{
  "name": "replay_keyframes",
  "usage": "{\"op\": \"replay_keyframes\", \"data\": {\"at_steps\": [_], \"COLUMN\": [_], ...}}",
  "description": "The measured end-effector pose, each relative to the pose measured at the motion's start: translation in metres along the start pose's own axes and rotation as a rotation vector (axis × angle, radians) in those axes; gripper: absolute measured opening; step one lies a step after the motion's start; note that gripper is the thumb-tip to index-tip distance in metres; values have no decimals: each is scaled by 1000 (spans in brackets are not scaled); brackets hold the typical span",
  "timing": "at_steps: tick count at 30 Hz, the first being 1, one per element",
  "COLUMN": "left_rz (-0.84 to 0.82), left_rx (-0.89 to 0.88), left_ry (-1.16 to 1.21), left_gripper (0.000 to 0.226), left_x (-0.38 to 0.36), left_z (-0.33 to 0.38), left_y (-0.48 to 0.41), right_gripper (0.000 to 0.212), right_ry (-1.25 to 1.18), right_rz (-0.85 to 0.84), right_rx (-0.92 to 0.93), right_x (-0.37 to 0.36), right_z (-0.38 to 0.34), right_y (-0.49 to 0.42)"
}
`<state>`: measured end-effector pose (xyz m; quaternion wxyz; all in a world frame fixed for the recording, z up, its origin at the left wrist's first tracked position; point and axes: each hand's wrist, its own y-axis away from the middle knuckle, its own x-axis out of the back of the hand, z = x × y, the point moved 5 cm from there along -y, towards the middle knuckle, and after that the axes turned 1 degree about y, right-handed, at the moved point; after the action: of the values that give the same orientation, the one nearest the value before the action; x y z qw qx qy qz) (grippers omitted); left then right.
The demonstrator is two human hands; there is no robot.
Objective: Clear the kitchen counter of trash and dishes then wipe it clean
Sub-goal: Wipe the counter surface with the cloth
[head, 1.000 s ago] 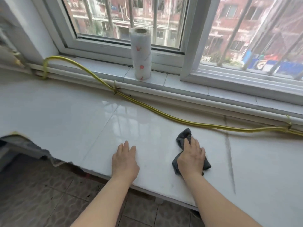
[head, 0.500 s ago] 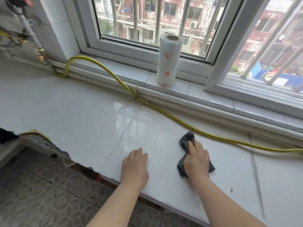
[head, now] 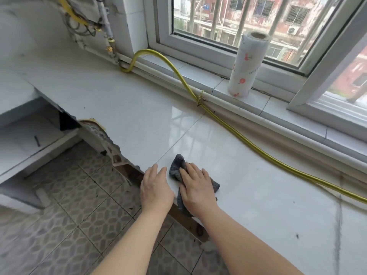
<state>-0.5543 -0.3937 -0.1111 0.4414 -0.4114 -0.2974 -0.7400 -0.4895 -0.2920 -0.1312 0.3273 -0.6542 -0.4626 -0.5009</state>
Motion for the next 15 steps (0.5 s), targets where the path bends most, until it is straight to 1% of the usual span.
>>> {"op": "replay_keyframes", "data": {"at_steps": [1, 3, 7, 15], "left_rz": [-2, -4, 4, -17], "left_rx": [20, 39, 66, 25], "left_ry": [20, 46, 90, 121], "left_gripper": [48, 49, 50, 50], "left_x": [-4, -13, -36, -72], "left_z": [3, 10, 40, 102], "left_y": [12, 36, 90, 181], "right_gripper": [54, 50, 53, 56], "right_ry": [19, 46, 123, 179], "right_rz": [14, 45, 56, 32], "right_rx": [13, 30, 69, 38], "right_x": [0, -1, 4, 19], "right_z": [4, 14, 48, 129], "right_y": [13, 40, 102, 221]}}
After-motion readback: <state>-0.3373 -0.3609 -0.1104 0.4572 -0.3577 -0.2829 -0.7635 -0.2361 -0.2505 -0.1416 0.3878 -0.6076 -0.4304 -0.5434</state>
